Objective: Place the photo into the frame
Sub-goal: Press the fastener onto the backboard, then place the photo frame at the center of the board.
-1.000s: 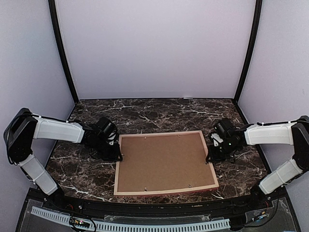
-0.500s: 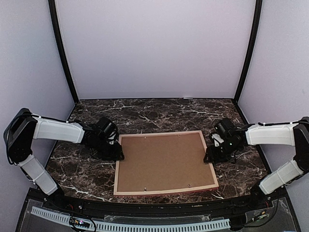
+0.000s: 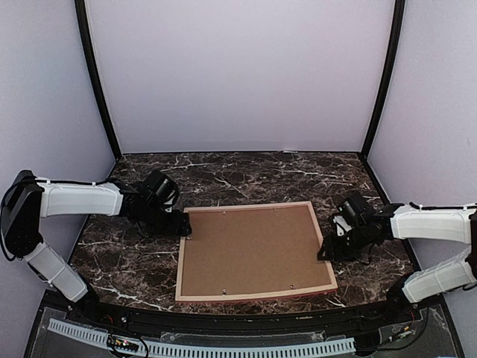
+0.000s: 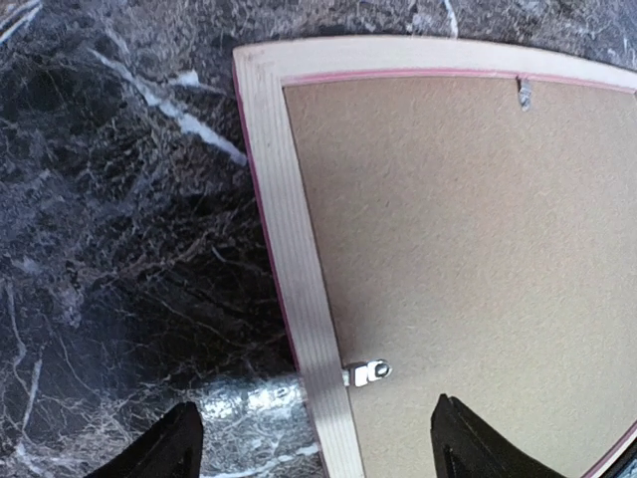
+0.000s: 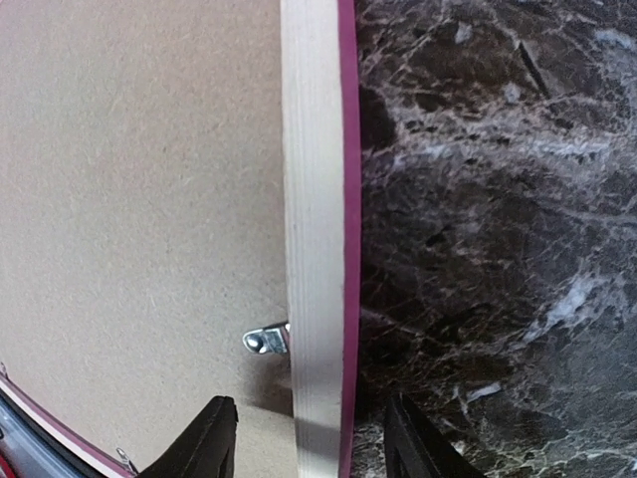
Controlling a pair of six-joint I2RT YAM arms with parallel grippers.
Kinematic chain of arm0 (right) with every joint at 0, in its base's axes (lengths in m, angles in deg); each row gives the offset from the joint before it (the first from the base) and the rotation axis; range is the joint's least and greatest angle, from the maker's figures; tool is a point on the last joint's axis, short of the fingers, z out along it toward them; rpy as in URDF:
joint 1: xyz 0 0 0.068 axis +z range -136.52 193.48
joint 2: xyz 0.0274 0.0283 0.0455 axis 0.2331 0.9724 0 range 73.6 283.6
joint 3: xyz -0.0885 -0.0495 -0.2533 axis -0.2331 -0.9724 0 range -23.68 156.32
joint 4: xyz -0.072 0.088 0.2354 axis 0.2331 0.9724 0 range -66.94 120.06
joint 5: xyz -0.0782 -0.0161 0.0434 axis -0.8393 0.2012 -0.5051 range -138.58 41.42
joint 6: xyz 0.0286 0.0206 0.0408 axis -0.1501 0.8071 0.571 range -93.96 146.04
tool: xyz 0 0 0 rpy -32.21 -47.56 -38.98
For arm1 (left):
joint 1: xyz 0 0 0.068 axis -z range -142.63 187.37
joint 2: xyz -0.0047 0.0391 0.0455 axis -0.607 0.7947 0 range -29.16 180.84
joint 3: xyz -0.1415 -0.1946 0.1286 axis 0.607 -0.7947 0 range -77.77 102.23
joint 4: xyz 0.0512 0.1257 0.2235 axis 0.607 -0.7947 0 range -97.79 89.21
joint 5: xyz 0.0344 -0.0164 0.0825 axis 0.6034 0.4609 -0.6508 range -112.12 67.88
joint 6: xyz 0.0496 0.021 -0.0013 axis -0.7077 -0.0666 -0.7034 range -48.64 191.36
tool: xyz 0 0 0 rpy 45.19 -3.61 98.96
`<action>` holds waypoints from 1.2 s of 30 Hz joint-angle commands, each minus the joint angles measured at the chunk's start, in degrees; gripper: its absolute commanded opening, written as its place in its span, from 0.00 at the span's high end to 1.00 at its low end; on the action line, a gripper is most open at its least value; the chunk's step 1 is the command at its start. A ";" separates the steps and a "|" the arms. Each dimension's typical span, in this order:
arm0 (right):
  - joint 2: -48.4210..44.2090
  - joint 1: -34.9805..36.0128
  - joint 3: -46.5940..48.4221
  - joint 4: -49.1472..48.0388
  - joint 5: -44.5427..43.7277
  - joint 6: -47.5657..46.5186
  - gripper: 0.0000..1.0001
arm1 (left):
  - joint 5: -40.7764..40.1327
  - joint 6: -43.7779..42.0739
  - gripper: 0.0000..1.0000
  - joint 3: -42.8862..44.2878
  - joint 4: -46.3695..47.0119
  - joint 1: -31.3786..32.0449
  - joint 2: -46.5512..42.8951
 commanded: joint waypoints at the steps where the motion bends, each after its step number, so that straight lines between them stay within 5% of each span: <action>1: -1.46 1.93 -2.04 -0.79 -0.16 3.55 0.49 | -2.51 -3.36 0.14 2.11 -2.13 -0.02 -3.13; 5: -1.33 2.67 -3.48 -1.40 -1.02 4.06 0.52 | -1.83 -4.08 0.06 1.92 -1.45 0.02 -3.38; 15: 3.37 2.82 -3.62 -5.75 -2.87 4.04 0.68 | 3.10 -3.13 0.09 -1.34 -0.70 0.02 -0.62; 36: 14.00 2.45 4.21 -11.95 -5.52 4.08 0.81 | -1.99 -3.72 0.63 2.65 -2.07 -0.76 7.98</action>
